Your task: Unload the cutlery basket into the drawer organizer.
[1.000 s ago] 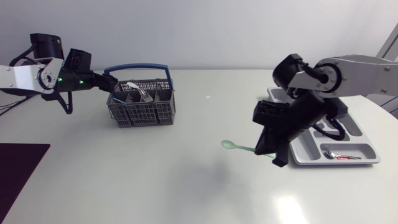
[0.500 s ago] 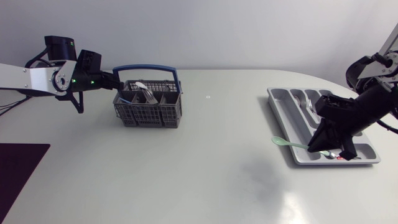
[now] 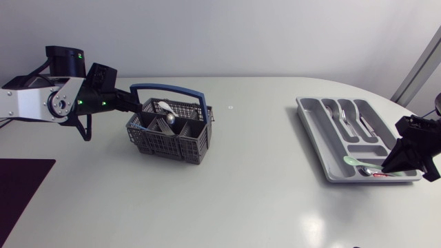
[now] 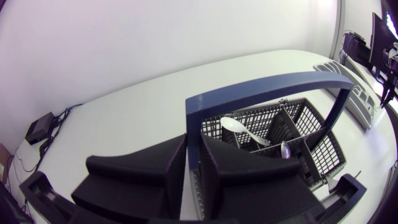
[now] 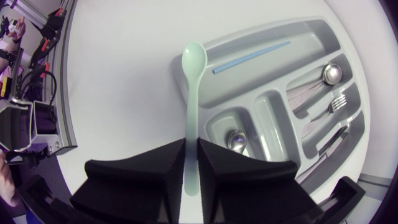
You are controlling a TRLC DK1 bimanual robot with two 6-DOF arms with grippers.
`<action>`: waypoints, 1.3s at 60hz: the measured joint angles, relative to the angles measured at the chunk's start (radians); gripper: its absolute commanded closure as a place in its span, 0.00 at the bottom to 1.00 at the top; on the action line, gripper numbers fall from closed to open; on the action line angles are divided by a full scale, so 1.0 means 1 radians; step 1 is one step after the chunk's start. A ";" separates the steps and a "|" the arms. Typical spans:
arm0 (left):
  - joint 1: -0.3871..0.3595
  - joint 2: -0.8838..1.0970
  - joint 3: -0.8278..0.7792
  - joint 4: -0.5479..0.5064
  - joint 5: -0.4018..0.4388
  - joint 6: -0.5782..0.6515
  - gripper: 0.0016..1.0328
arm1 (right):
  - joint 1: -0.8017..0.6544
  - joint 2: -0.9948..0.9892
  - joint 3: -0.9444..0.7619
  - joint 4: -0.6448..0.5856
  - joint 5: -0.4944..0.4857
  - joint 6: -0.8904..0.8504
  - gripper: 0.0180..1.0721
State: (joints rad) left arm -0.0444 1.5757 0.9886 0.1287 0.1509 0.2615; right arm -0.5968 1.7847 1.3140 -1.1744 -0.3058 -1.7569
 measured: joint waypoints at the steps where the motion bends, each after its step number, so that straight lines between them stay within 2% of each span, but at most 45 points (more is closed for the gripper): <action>1: -0.007 -0.008 -0.010 0.000 -0.014 0.000 0.97 | -0.008 0.007 0.004 0.000 0.004 -0.008 0.91; 12: -0.129 -0.109 -0.103 0.005 -0.179 -0.035 0.97 | -0.081 0.080 0.051 0.046 0.032 -0.113 0.91; 22: -0.267 -0.167 -0.173 0.011 -0.294 -0.103 0.97 | -0.117 0.125 0.053 0.160 0.055 -0.184 0.91; 34: -0.330 -0.183 -0.190 0.003 -0.396 -0.158 0.97 | -0.131 0.185 0.053 0.282 0.086 -0.235 0.89; 39: -0.342 -0.184 -0.190 -0.004 -0.417 -0.171 0.97 | -0.132 0.193 0.053 0.305 0.087 -0.247 0.75; 43: -0.359 -0.184 -0.192 -0.005 -0.446 -0.180 0.97 | -0.132 0.193 0.053 0.331 0.087 -0.249 0.48; 46: -0.369 -0.188 -0.195 -0.008 -0.451 -0.183 0.97 | -0.132 0.193 0.053 0.350 0.085 -0.249 0.33; 50: -0.385 -0.198 -0.201 -0.019 -0.457 -0.183 0.97 | -0.132 0.192 0.053 0.349 0.070 -0.245 0.19; 52: -0.392 -0.205 -0.206 -0.021 -0.457 -0.184 0.97 | -0.133 0.189 0.053 0.340 0.059 -0.242 0.15; 60: -0.426 -0.239 -0.224 -0.047 -0.460 -0.184 0.97 | -0.135 0.119 0.051 0.269 0.009 -0.225 0.15; 68: -0.444 -0.268 -0.240 -0.068 -0.458 -0.183 0.97 | -0.111 -0.063 -0.003 0.193 -0.078 -0.174 0.15; 78: -0.441 -0.295 -0.254 -0.086 -0.440 -0.179 0.97 | 0.080 -0.330 -0.166 0.145 -0.187 0.005 0.15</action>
State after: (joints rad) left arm -0.4850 1.2808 0.7349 0.0425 -0.2893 0.0822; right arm -0.5167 1.4548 1.1484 -1.0294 -0.4923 -1.7519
